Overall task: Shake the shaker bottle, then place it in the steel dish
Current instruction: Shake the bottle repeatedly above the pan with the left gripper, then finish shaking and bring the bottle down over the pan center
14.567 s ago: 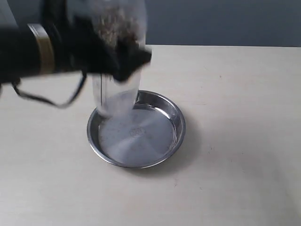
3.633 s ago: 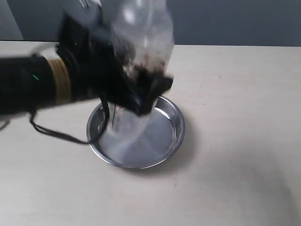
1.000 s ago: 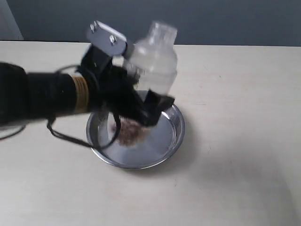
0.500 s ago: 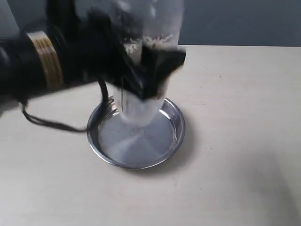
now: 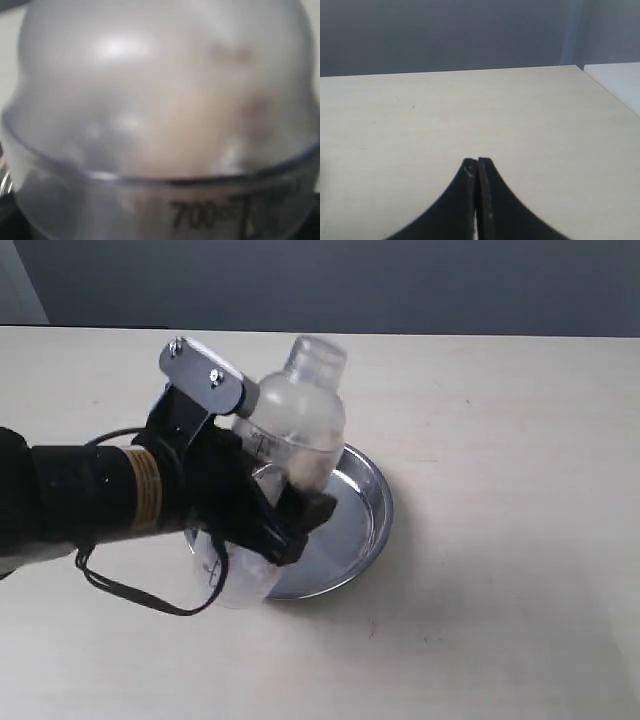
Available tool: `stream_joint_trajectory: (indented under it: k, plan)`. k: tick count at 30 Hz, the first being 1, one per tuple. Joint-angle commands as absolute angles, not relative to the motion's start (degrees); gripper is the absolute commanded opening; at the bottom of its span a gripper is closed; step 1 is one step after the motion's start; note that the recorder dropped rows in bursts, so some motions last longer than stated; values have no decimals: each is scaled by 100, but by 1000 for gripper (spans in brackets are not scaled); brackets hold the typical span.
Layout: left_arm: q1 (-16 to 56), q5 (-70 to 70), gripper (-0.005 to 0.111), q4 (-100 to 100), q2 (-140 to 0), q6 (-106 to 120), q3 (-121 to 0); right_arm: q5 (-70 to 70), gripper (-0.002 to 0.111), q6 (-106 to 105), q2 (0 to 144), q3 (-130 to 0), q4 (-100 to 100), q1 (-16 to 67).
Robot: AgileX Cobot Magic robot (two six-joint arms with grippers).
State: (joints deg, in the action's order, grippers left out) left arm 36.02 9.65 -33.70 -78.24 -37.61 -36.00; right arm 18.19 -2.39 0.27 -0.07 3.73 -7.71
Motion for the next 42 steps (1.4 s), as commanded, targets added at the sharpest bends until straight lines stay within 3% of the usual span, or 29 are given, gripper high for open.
stream_joint_trajectory:
  k: [1, 3, 6, 10, 13, 17, 21, 26, 28, 31, 34, 38, 42]
  plan:
    - [3586, 1637, 0, -3296, -6827, -3362, -4263, 1746, -1, -249, 0, 0, 377, -791]
    - [3556, 1212, 0, -3141, -6711, -3256, -4412, 1746, -1, -249, 0, 0, 377, -791]
    - [3556, 1161, 0, -2834, -7731, -3597, -3615, 1746, -1, -249, 0, 0, 377, -791]
    - [3556, 1551, 0, -2901, -6721, -3149, -4558, 1746, -1, -249, 0, 0, 377, -791]
    - [3622, 1182, 0, -2761, -7788, -3451, -3717, 1746, -1, -249, 0, 0, 377, -791]
    - [3600, 1740, 0, -2885, -6804, -2930, -4589, 1746, -1, -249, 0, 0, 377, -791]
    - [3614, 1141, 0, -2632, -7717, -3015, -3997, 1746, -1, -249, 0, 0, 377, -791]
    - [3551, 1897, 0, -2837, -6884, -2764, -4694, 1746, -1, -249, 0, 0, 377, -791]
    - [3490, 1597, 0, -2613, -6707, -2540, -4987, 1746, -1, -249, 0, 0, 377, -791]
    - [3503, 1042, 0, -2339, -7283, -2693, -4356, 1746, -1, -249, 0, 0, 377, -791]
    - [3436, 1487, 0, -2113, -7873, -2796, -3945, 1746, -1, -249, 0, 0, 377, -791]
    - [3439, 2538, 0, -2232, -6997, -2210, -4574, 1746, -1, -249, 0, 0, 377, -791]
    - [3452, 1352, 0, -2152, -7288, -2422, -4359, 1746, -1, -249, 0, 0, 377, -791]
